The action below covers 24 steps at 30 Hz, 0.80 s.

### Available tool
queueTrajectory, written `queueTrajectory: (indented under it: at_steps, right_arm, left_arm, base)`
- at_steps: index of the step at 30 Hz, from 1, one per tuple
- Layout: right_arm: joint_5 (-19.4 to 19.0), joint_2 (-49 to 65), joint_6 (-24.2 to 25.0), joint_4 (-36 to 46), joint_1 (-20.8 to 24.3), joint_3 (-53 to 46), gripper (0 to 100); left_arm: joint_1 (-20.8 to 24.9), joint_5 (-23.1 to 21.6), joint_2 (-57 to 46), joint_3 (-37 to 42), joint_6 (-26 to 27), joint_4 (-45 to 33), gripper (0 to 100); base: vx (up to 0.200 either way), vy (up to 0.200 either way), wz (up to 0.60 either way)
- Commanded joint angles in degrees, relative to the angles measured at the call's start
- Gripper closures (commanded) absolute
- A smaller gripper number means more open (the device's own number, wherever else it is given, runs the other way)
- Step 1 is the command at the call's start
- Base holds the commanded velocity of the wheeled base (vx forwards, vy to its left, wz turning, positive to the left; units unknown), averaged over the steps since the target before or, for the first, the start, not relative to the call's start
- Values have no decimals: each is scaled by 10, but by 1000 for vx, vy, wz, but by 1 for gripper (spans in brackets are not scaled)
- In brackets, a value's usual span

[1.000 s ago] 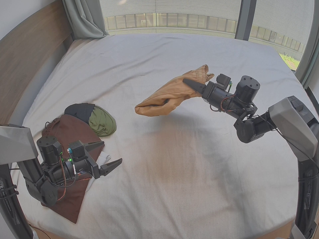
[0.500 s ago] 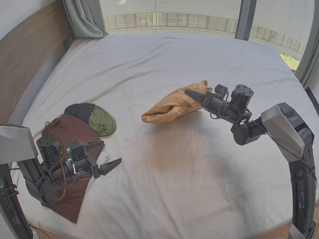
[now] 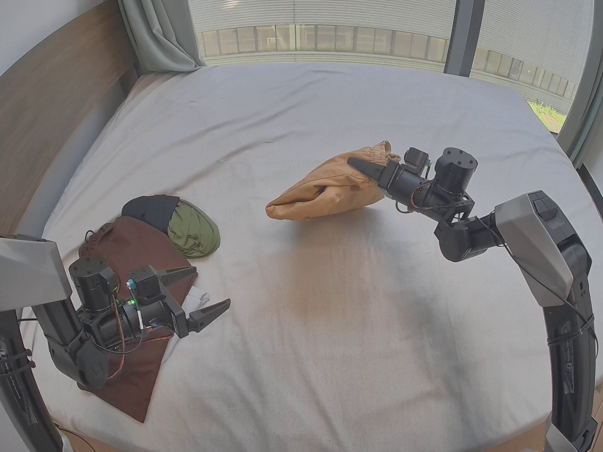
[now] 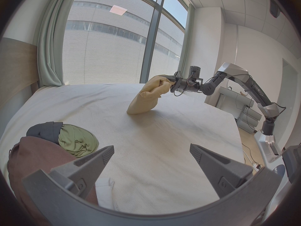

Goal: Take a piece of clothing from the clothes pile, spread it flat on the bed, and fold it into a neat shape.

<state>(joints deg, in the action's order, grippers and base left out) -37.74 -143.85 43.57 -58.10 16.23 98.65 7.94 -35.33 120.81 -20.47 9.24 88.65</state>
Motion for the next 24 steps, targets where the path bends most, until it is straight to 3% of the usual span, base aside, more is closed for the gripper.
queueTrajectory:
  at_steps: [1, 9, 16, 24]
  right_arm:
    - [0, -2, 0, 32, -1, 57, 100]
    - [3, -39, 1, 87, -4, 159, 100]
    - [36, -120, 1, 121, -5, 159, 100]
    - [37, -142, 1, 123, -7, 159, 100]
  left_arm:
    - [1, 0, 0, 3, 0, 0, 0]
    - [1, 0, 0, 3, 0, 0, 0]
    - [1, -1, -1, 6, 0, 0, 0]
    - [-1, -3, -3, 10, 0, 0, 0]
  base:
    - [0, 0, 0]
    - [0, 0, 0]
    - [0, 0, 0]
    - [0, 0, 0]
